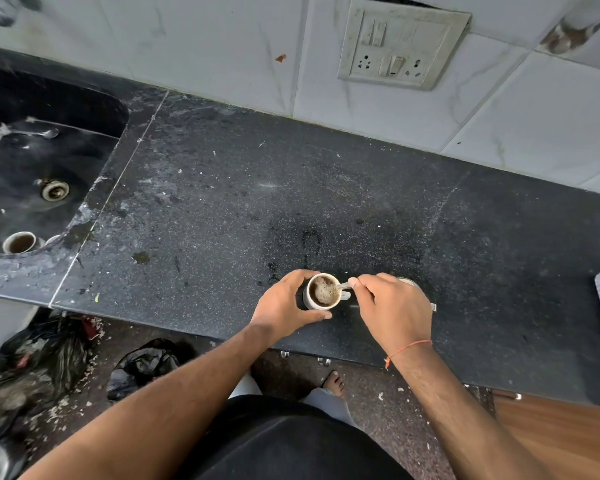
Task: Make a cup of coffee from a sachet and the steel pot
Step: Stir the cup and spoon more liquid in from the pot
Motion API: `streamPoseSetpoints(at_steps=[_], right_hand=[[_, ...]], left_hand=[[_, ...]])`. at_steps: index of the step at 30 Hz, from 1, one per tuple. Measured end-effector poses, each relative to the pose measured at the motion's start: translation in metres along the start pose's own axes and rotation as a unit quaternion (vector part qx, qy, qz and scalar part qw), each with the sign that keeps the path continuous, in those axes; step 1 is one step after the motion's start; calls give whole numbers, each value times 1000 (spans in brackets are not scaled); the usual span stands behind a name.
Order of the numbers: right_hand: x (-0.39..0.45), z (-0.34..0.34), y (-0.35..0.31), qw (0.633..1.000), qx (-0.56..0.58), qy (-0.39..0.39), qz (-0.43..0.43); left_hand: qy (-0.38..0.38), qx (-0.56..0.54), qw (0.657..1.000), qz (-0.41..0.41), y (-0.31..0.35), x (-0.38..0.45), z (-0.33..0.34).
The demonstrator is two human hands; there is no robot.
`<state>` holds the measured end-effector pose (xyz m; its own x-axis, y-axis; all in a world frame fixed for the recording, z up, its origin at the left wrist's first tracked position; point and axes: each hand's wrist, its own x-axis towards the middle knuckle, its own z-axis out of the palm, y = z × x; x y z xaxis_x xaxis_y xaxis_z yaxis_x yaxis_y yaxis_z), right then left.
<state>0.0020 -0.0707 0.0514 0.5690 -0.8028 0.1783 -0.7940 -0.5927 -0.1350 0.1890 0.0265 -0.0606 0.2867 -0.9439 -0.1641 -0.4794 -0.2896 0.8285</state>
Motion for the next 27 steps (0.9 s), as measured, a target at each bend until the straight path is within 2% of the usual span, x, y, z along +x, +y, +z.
streamPoseSetpoints(at_steps=[3, 6, 11, 15, 22, 27], right_hand=[[-3, -2, -4, 999, 27, -30, 35], [-7, 2, -4, 984, 107, -72, 120], [-12, -6, 4, 929, 238, -105, 264], [-21, -14, 9, 889, 302, -94, 332], [-37, -20, 13, 855, 378, -56, 352], [-42, -37, 9, 867, 373, -5, 331]], left_hand=[[2, 2, 1000, 2, -1, 1, 0], [0, 3, 1000, 3, 0, 1, 0], [-2, 2, 1000, 1, -2, 2, 0], [-5, 2, 1000, 2, -3, 2, 0], [-7, -1, 1000, -3, -2, 1, 0], [-7, -2, 1000, 1, -1, 1, -1]])
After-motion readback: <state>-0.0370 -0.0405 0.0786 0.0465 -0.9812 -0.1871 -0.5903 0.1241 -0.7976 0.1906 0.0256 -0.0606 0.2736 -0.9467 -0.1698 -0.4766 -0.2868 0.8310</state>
